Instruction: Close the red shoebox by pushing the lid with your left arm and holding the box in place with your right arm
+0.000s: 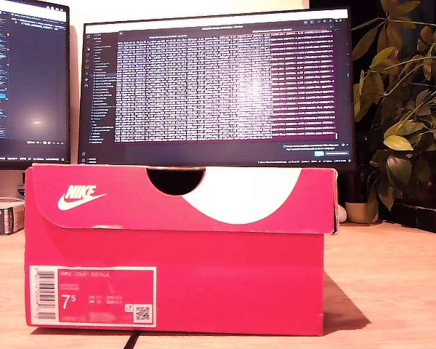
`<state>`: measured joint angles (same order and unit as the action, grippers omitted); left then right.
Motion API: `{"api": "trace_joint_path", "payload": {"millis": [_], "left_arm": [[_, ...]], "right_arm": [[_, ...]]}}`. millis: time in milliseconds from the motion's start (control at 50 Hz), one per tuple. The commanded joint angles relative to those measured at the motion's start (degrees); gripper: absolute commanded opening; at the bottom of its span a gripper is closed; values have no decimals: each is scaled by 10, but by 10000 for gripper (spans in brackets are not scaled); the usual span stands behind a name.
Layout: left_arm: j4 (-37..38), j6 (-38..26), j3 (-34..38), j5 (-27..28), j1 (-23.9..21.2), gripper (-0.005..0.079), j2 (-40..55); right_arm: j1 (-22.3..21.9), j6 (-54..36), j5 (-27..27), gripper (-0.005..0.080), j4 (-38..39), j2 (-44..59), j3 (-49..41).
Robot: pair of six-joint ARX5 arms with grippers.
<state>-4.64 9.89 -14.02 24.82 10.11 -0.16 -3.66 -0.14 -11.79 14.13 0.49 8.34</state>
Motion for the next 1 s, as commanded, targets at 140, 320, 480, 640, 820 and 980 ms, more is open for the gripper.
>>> {"api": "trace_joint_path", "payload": {"millis": [140,320,480,640,820,980], "left_arm": [[-28,-4,74,-28,-2,-19,-4],[-31,-9,93,-45,-2,-19,-4],[-26,5,115,-72,-12,-19,-4],[-12,1,131,-109,-32,-19,-5],[-10,0,143,-127,-49,-19,-5],[0,-9,155,-136,-59,-19,-5]], "right_arm": [[3,-14,5,-13,13,-4,-29],[3,-14,20,-13,17,-4,-56],[3,-19,32,-13,10,-4,-63],[3,-23,37,-13,-3,-4,-63],[3,-31,39,-12,-29,-4,-64],[3,-39,46,-12,-45,-4,-64]]}}
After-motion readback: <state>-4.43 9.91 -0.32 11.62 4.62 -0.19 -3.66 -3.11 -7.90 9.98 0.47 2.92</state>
